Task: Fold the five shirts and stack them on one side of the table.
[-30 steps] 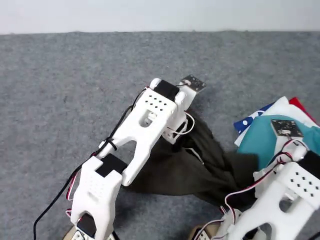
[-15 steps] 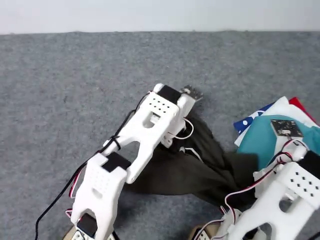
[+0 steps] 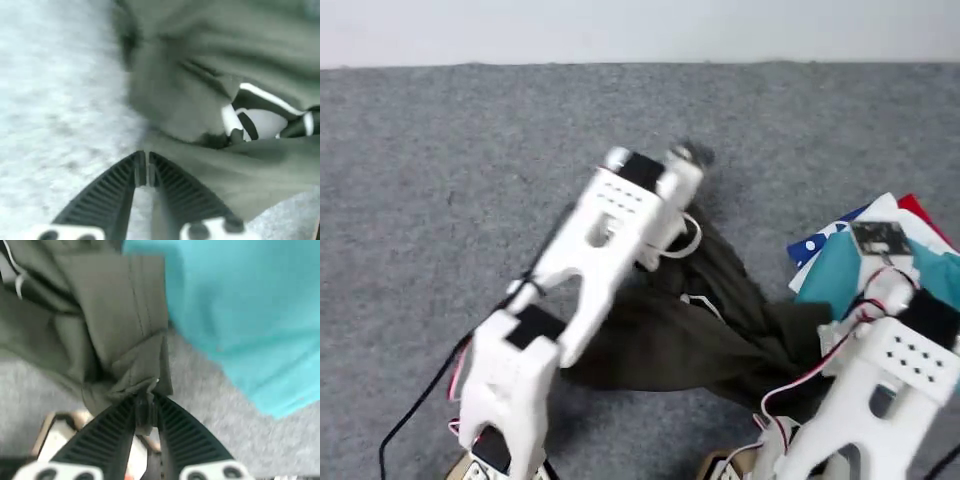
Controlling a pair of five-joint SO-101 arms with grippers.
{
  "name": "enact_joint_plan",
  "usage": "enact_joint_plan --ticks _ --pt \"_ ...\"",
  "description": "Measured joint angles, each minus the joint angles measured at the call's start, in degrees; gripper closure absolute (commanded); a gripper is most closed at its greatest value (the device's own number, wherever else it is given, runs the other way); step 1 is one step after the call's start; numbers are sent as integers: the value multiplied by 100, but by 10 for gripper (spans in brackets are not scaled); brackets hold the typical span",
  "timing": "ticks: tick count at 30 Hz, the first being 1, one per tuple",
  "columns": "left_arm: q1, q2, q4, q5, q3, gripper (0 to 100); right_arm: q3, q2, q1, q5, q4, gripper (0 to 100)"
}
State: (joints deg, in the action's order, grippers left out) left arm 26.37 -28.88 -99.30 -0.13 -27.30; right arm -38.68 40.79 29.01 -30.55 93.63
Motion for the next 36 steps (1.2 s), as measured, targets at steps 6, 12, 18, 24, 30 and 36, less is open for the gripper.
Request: enact_joint_plan --ticks 6,12,18,24,30,36 --pt "-598 1477 0 0 422 984 114 0 -1152 563 -484 989" --pt "-352 1451 -9 0 1679 859 334 0 -1319 589 -185 989" --pt "97 448 -9 0 1732 814 334 0 -1020 440 -105 989" --pt "141 -624 -9 0 914 815 334 0 -967 431 -105 989" --pt "149 -1160 -9 0 264 950 334 0 -967 431 -105 989" --pt "149 -1152 -9 0 105 980 202 0 -967 431 -105 989"
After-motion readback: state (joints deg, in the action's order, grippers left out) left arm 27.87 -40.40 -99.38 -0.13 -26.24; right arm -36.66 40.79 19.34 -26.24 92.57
